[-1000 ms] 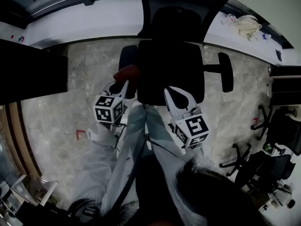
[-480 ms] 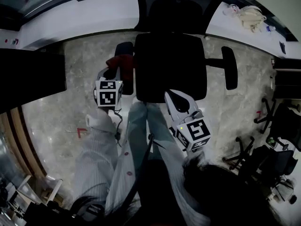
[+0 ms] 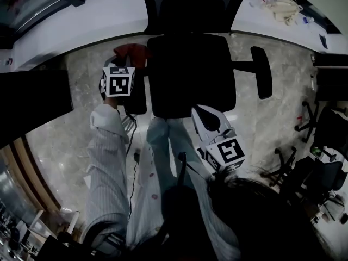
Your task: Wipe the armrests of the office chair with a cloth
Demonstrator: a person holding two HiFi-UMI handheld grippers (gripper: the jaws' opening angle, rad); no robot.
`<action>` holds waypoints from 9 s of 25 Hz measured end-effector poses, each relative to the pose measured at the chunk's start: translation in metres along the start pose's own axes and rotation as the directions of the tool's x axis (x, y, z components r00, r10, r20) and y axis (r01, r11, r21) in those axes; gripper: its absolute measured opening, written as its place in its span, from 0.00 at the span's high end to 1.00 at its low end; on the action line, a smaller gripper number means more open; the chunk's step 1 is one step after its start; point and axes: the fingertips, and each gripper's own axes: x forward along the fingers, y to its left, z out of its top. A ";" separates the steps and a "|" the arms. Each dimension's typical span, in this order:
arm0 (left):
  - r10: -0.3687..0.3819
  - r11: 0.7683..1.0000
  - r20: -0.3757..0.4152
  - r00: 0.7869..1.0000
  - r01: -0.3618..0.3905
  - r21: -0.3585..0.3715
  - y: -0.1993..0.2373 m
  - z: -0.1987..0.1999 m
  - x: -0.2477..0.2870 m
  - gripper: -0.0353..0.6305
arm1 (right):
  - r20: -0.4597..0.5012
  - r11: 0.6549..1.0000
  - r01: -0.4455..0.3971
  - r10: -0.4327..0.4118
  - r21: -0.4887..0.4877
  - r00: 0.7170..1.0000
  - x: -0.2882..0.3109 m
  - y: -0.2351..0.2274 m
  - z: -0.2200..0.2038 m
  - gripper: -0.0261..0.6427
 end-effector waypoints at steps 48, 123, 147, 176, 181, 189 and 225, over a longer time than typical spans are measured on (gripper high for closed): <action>-0.086 0.995 -0.108 0.990 0.090 0.031 -0.053 -0.053 -0.065 0.90 | 0.052 0.998 -0.054 0.055 -0.026 0.997 -0.010 0.010 0.027 0.96; -0.014 1.000 0.708 0.706 0.023 -0.004 -0.117 0.154 -0.386 0.90 | 0.437 0.966 0.064 0.053 -0.249 0.898 -0.123 0.089 0.186 0.96; -0.039 0.999 0.698 0.715 0.026 0.030 -0.483 0.307 -0.285 0.90 | 0.419 0.971 0.065 0.038 -0.230 0.907 -0.327 -0.268 0.157 0.96; -0.204 0.966 0.005 0.979 0.202 -0.163 -0.616 0.133 0.015 0.90 | 0.085 0.998 -0.024 0.028 -0.050 0.996 -0.310 -0.437 0.015 0.96; -0.165 0.982 0.016 0.986 0.166 -0.089 -0.599 0.155 0.046 0.90 | 0.062 0.999 -0.016 0.018 -0.033 0.998 -0.297 -0.447 0.011 0.96; -0.119 0.993 0.014 0.993 0.118 0.014 -0.560 0.211 0.118 0.90 | 0.019 1.000 -0.002 0.002 -0.020 1.000 -0.279 -0.464 0.006 0.96; -0.189 0.967 -0.068 0.980 0.197 0.161 -0.597 0.173 0.066 0.90 | 0.009 0.998 -0.050 0.050 -0.039 0.999 -0.283 -0.428 -0.012 0.96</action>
